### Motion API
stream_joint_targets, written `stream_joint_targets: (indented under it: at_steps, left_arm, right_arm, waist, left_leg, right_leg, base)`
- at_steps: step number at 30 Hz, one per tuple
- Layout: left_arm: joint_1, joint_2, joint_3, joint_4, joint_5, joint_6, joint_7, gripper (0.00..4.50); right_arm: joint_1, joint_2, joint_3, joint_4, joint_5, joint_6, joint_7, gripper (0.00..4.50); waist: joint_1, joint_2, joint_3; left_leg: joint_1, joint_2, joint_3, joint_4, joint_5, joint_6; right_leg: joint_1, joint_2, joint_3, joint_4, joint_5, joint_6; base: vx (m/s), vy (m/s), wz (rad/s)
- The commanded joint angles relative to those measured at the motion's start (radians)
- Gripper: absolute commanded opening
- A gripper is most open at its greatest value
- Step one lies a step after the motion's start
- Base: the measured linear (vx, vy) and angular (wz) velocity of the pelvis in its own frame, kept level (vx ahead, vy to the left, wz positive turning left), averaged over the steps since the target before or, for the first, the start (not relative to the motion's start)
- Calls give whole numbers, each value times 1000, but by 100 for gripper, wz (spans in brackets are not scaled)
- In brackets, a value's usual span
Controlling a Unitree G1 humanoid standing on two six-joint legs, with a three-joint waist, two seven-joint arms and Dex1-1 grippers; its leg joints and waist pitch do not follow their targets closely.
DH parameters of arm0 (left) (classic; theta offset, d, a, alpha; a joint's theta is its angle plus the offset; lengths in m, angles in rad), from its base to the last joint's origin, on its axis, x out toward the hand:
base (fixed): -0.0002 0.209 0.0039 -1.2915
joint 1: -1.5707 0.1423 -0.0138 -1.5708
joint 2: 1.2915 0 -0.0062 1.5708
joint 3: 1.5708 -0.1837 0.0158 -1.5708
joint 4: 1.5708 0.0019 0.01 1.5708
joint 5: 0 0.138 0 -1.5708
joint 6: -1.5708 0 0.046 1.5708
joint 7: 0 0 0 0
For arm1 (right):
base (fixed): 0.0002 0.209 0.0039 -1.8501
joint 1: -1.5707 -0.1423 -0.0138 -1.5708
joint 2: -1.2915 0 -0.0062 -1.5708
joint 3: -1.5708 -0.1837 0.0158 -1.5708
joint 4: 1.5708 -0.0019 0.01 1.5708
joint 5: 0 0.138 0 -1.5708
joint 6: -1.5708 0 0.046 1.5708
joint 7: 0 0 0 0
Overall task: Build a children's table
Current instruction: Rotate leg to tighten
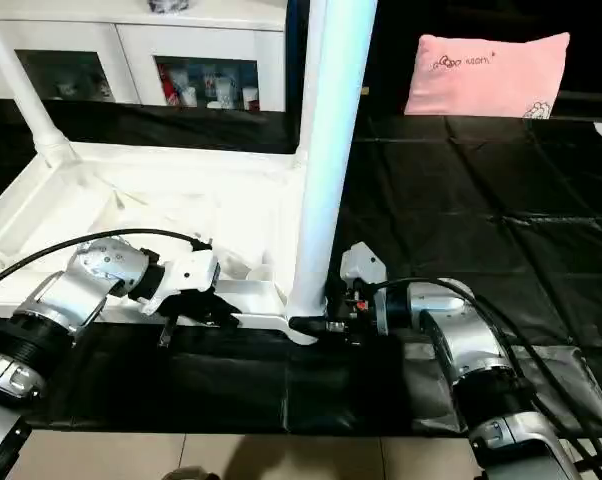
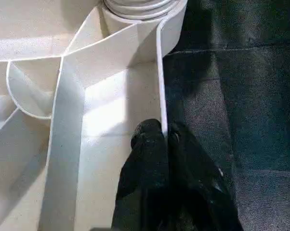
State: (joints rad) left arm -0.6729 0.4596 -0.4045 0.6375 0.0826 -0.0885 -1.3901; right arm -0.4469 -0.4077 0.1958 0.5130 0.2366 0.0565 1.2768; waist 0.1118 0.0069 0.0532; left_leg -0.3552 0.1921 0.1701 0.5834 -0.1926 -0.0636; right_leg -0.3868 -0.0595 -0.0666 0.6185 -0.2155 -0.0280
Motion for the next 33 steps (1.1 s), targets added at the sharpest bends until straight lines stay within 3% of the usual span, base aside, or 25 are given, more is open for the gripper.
stream_joint_targets:
  at_steps: [1,8,10,13,15,17,19,23,25,26,28,31,33]
  left_arm:
    - [1,0,-54,-5,33,-20,-53,0]
    - [2,-6,-48,5,31,3,-42,0]
    - [3,-29,-15,10,0,67,-12,0]
    - [2,-38,-3,12,-10,86,1,0]
    - [-13,-72,36,25,-26,159,85,0]
    - [-36,-138,90,33,-36,281,240,0]
    - [-40,-151,98,33,-36,304,270,0]
    - [-49,-243,134,20,-40,410,409,0]
    - [-57,-284,141,39,-30,425,477,0]
    - [-65,-308,146,52,-24,437,515,0]
    - [-79,-335,155,72,-16,447,562,0]
    - [-104,-356,159,106,0,454,610,0]
    - [-108,-355,158,110,9,456,626,0]
  right_arm:
    - [-12,-8,4,8,0,11,23,293]
    - [12,-3,4,-8,7,22,29,280]
    - [35,6,-1,-27,20,49,19,279]
    - [42,10,-3,-33,25,60,13,278]
    - [61,44,-9,-44,5,98,-90,277]
    - [75,126,-7,-35,-44,152,-279,277]
    - [74,146,-8,-28,-51,168,-319,277]
    - [3,315,-70,103,-48,213,-577,277]
    - [-47,376,-95,183,-55,227,-696,277]
    - [-74,406,-111,222,-54,240,-753,277]
    - [-106,429,-112,266,-80,236,-819,277]
    - [-140,453,-134,300,-96,212,-877,277]
    - [-147,458,-147,307,-102,196,-883,277]
  waist:
    - [-2,0,-72]
    - [-2,5,-71]
    - [-2,10,-70]
    - [1,7,-69]
    - [0,7,-66]
    - [-4,7,-58]
    - [-13,5,-52]
    - [-38,7,-44]
    - [-52,6,-44]
    - [-53,2,-44]
    - [-55,8,-46]
    - [-57,5,-48]
    - [-55,8,-50]
  left_leg:
    - [2,45,-7,-51,-69,79]
    - [3,45,-7,-52,-93,65]
    - [5,45,-7,-53,-101,59]
    - [4,45,-8,-54,-111,58]
    - [5,46,-8,-55,-114,50]
    - [10,44,-10,-62,-165,25]
    - [15,38,-13,-69,-230,-8]
    - [11,38,-23,-78,-291,-31]
    - [18,34,-25,-77,-311,-33]
    - [21,32,-23,-76,-314,-29]
    - [23,34,-21,-75,-300,-21]
    - [23,36,-21,-78,-301,-22]
    - [21,37,-19,-78,-280,-14]
  right_leg:
    - [57,-85,50,-51,68,-268]
    - [57,-85,50,-54,46,-268]
    - [56,-84,51,-53,45,-272]
    - [57,-85,50,-56,21,-270]
    - [54,-86,52,-59,-1,-265]
    - [51,-89,51,-72,-108,-249]
    - [50,-93,51,-92,-306,-199]
    - [46,-97,49,-102,-443,-158]
    - [39,-95,49,-111,-478,-140]
    - [38,-93,49,-115,-486,-135]
    - [36,-92,53,-113,-445,-146]
    - [37,-90,53,-110,-399,-156]
    - [40,-89,56,-103,-312,-175]
  base:
    - [0,0,0]
    - [0,0,0]
    - [0,0,0]
    - [0,0,0]
    - [0,0,0]
    - [0,0,0]
    - [-27,2,-2]
    - [-14,1,-1]
    - [0,0,0]
    - [0,0,0]
    - [0,0,0]
    - [0,0,0]
    - [0,0,0]
